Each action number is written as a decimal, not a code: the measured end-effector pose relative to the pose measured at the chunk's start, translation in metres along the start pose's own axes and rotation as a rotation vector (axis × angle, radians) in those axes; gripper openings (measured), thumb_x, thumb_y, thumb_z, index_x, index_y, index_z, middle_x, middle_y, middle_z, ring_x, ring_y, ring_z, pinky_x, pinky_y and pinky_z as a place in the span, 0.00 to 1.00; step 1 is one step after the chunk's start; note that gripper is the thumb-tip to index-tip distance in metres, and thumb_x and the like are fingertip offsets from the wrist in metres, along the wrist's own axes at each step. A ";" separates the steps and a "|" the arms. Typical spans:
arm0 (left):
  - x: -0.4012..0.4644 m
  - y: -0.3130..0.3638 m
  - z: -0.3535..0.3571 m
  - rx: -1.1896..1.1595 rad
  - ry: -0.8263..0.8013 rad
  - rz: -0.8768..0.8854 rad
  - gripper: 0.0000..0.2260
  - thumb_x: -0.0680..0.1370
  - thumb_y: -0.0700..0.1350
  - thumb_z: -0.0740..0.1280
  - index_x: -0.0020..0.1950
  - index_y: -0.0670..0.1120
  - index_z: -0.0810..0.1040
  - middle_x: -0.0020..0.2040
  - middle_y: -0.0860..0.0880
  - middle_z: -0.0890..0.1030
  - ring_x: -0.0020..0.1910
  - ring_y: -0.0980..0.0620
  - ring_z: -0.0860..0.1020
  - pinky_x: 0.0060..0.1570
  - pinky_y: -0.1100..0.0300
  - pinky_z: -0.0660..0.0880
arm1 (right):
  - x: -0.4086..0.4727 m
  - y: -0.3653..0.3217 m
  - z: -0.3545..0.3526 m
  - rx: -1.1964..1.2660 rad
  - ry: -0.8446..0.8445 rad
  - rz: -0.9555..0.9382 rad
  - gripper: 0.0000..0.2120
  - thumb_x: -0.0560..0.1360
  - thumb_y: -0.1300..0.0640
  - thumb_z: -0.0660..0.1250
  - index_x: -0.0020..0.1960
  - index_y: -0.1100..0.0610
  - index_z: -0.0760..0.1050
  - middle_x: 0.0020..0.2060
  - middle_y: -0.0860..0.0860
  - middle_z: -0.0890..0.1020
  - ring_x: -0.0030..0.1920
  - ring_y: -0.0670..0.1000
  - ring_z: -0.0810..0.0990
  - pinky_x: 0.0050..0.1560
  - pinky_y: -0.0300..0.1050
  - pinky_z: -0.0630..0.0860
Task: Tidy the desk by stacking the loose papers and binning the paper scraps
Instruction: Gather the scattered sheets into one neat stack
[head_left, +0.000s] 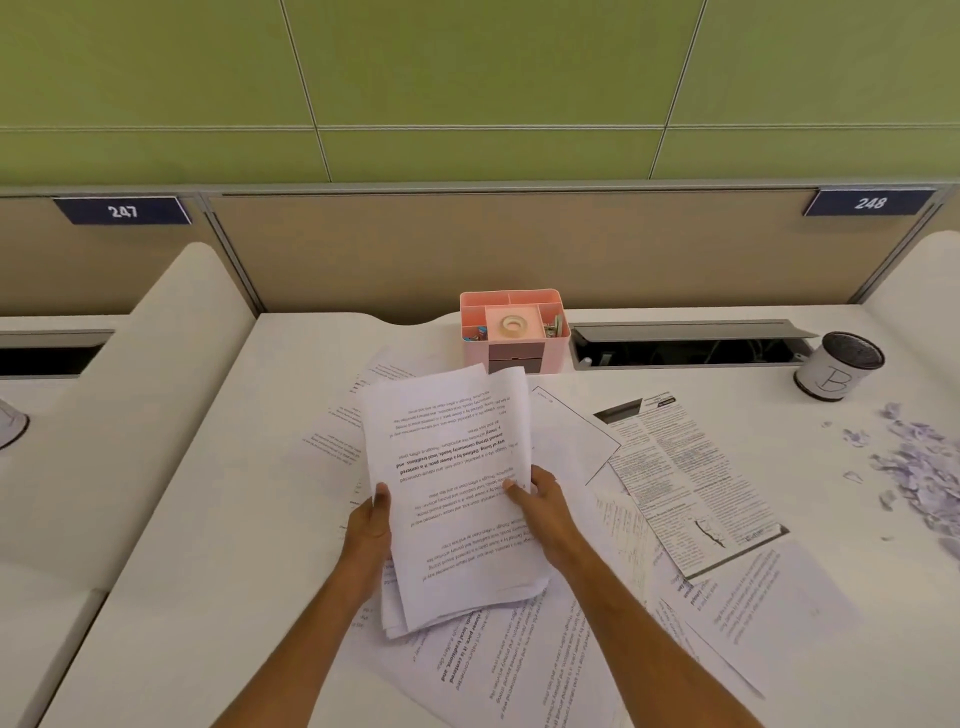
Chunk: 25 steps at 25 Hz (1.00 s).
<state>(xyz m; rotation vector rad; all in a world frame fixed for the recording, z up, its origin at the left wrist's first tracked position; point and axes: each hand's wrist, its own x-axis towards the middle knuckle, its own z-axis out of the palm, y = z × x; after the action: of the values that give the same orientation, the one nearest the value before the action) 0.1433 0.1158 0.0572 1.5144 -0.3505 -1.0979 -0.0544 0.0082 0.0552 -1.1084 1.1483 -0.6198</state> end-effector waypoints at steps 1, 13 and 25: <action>-0.001 0.000 -0.001 -0.016 -0.023 0.009 0.23 0.71 0.60 0.67 0.59 0.46 0.78 0.53 0.48 0.83 0.51 0.46 0.82 0.45 0.56 0.80 | 0.000 0.000 -0.002 0.004 -0.034 -0.006 0.17 0.74 0.51 0.70 0.61 0.53 0.75 0.56 0.53 0.83 0.52 0.56 0.84 0.53 0.58 0.81; -0.008 0.067 0.000 0.098 -0.312 0.206 0.32 0.59 0.59 0.80 0.57 0.44 0.81 0.53 0.46 0.85 0.52 0.46 0.83 0.46 0.57 0.81 | -0.001 -0.075 -0.030 0.299 -0.180 -0.043 0.17 0.68 0.73 0.71 0.55 0.62 0.78 0.50 0.58 0.85 0.51 0.59 0.84 0.48 0.54 0.82; -0.017 0.082 0.004 0.115 -0.233 0.287 0.19 0.60 0.40 0.78 0.50 0.47 0.83 0.47 0.46 0.86 0.49 0.47 0.84 0.41 0.59 0.80 | -0.028 -0.071 -0.022 0.081 -0.119 -0.376 0.22 0.61 0.61 0.77 0.54 0.59 0.79 0.49 0.53 0.86 0.51 0.56 0.84 0.48 0.50 0.82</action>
<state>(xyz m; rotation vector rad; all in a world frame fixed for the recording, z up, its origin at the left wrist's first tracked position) 0.1605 0.1026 0.1385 1.3856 -0.7796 -1.0380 -0.0749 -0.0023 0.1315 -1.2843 0.8103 -0.8708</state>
